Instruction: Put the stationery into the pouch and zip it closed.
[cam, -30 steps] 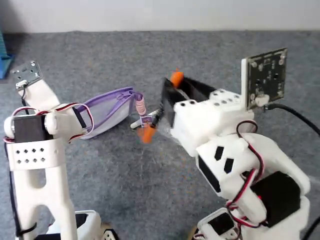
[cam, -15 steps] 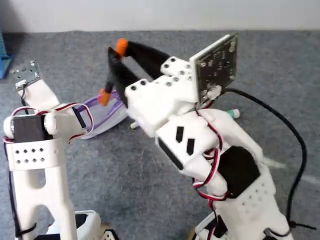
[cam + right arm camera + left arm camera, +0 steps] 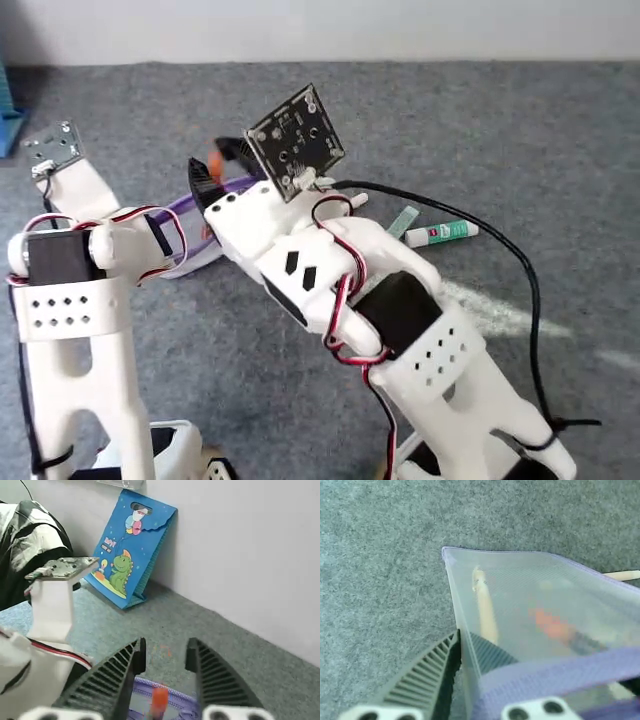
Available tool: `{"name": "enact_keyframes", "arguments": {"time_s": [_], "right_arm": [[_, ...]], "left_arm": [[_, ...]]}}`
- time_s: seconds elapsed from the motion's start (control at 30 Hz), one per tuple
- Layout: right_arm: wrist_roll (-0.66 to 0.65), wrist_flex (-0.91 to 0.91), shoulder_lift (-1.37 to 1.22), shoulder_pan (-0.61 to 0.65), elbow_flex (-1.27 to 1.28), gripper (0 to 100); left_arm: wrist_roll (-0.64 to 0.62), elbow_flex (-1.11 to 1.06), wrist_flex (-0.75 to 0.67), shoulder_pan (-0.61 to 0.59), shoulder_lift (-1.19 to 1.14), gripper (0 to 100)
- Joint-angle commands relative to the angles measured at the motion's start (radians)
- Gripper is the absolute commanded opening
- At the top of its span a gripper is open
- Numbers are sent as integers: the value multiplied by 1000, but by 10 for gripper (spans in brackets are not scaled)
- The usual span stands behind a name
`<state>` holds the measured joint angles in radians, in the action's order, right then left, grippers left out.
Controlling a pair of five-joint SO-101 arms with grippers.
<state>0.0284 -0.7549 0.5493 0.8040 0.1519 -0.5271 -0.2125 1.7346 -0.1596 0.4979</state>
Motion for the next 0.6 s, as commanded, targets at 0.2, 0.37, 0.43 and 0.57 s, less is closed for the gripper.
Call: {"name": "enact_keyframes", "arguments": {"time_s": [0.2,0.37,0.43,0.57], "right_arm": [[163,-51,54,-183,-34,115],[376,-298,53,-377,-29,136],[431,-361,25,-449,-8,163],[514,-433,-77,-595,26,214]], "left_arm": [[-44,13,3,-3,-25,12],[-44,13,3,-3,-26,12],[-43,13,3,-3,-28,12],[-41,13,3,-2,-28,12]]}}
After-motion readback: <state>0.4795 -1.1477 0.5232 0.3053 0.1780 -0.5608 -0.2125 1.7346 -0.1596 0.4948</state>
